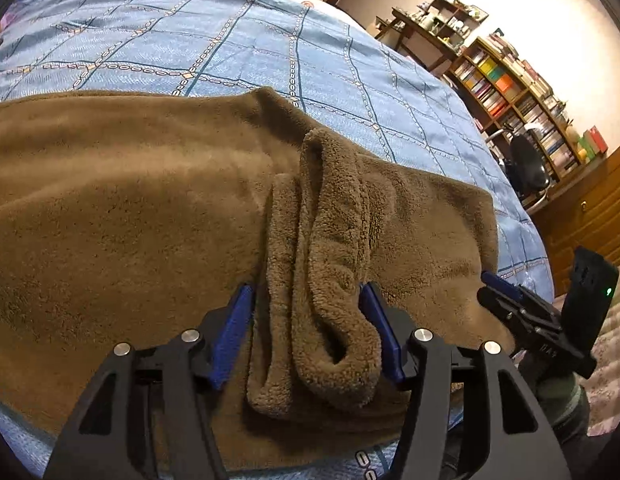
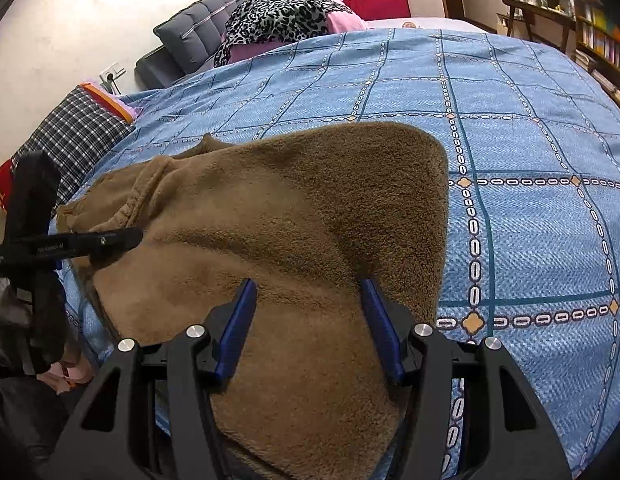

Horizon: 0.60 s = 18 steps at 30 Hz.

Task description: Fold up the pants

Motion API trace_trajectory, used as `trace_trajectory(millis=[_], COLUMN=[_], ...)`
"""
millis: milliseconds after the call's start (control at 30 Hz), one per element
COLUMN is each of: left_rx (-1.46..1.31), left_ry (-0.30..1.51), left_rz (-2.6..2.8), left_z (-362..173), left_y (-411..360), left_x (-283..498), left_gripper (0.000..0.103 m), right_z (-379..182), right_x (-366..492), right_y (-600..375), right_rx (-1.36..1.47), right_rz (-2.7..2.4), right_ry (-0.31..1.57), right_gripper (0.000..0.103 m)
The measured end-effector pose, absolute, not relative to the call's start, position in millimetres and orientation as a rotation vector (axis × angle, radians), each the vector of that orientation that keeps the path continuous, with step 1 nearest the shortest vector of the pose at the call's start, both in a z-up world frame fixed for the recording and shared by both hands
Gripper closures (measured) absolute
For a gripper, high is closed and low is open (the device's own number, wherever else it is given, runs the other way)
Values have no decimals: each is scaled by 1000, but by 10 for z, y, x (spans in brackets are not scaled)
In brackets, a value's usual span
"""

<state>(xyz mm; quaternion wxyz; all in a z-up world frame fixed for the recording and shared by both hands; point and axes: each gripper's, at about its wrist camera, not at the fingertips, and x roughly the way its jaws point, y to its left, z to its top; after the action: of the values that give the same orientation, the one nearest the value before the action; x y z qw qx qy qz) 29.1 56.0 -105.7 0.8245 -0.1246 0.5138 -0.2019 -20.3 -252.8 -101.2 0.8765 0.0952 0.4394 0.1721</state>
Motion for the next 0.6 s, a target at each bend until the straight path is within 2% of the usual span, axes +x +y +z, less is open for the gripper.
trace_trajectory(millis=[200, 400, 600], left_rx=[-252, -277, -272], left_ry=[994, 901, 920], left_rz=[-375, -444, -516], left_z=[-759, -470, -600], left_y=[633, 446, 122], left_x=[268, 355, 577], left_gripper=[41, 41, 41], right_z=[-677, -571, -721], right_x=[-190, 179, 439], right_y=[-2489, -2501, -2537], right_rx=[200, 249, 279], right_rz=[354, 266, 257], right_ry=[826, 844, 890], right_gripper=[46, 46, 46])
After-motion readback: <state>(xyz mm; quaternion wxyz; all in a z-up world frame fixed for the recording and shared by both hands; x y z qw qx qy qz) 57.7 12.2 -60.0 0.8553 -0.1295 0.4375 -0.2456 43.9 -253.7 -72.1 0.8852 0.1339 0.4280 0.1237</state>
